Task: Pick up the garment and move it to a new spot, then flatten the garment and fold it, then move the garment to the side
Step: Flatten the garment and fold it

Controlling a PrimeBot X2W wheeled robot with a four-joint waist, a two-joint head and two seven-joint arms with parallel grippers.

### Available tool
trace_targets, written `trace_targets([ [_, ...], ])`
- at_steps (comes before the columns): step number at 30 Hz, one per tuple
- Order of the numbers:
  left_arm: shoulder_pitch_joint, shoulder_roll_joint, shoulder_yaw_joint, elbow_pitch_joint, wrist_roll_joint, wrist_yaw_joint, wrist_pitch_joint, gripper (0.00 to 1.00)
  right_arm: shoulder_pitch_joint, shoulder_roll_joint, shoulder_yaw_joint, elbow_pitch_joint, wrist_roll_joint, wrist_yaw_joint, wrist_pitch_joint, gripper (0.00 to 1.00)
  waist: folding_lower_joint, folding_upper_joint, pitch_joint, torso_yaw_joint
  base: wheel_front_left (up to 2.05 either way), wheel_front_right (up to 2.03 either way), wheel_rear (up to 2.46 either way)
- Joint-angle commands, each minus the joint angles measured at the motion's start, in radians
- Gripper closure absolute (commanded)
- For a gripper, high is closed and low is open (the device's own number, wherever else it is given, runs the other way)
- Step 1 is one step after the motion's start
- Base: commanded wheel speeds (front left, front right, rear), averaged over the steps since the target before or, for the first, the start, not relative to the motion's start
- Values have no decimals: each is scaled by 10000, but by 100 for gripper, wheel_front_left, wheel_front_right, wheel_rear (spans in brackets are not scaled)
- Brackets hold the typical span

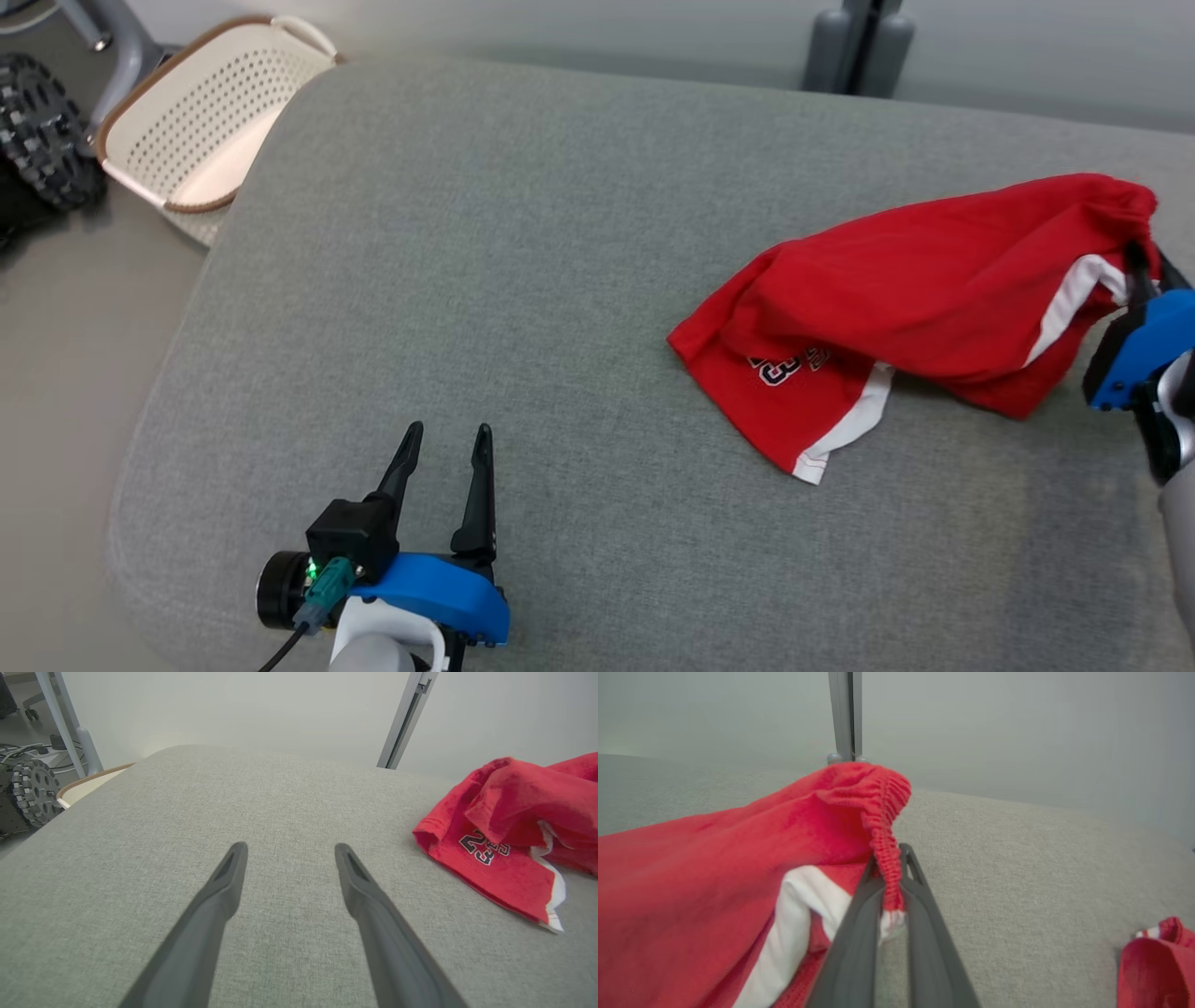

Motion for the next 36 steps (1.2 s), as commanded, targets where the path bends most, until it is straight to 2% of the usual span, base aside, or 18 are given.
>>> trace_targets([
  [1, -153, -30, 6, -28, 48, -20, -49, 0, -275, -111, -60, 191, -113, 2, -115, 100, -2, -2, 286, 265, 0, 0, 0],
  [4, -228, -76, -29, 34, 108, -83, -49, 0, -648, -295, -306, 788, -310, 2, -284, 100, -2, -2, 374, 282, 0, 0, 0],
  [5, -255, -94, -43, 45, 122, -92, -49, 0, -774, -362, -394, 947, -384, 2, -377, 90, -2, -2, 386, 268, 0, 0, 0],
  [6, -274, -109, -53, 52, 120, -100, -49, 0, -860, -334, -452, 1097, -471, 2, -453, 51, -2, -2, 366, 235, 0, 0, 0],
  [7, -282, -120, -56, 55, 145, -103, -49, 0, -931, -322, -495, 1265, -529, 2, -521, 0, -2, -2, 336, 185, 0, 0, 0],
  [14, -30, -151, 71, 174, 245, -171, -49, 0, -1092, -69, -107, 1931, -620, 2, -1423, 0, -2, -2, -349, -479, 0, 0, 0],
  [20, 276, -158, -43, 297, 352, -331, -49, 0, -235, 329, 753, 1438, 90, 2, -1812, 0, -2, -2, -1207, -1254, 0, 0, 0],
  [27, 562, -171, -209, 363, 205, -384, -49, 0, 2102, 751, 1416, -1173, 1244, 2, -1829, 0, -2, -2, -1900, -1948, 0, 0, 0],
  [29, 628, -178, -306, 418, 198, -423, -48, 0, 2949, 918, 1249, -2074, 1467, 2, -1830, 0, -2, -2, -2017, -2067, 0, 0, 0],
  [30, 628, -178, -306, 418, 198, -423, -48, 0, 2949, 918, 1249, -2074, 1467, 2, -1830, 0, -2, -2, -2017, -2067, 0, 0, 0],
  [36, 200, -186, -1031, 799, 29, -638, 136, 0, 5123, 1939, 511, -4445, 1395, 2, -1833, 0, -2, -2, -2015, -2435, 0, 0, 0],
])
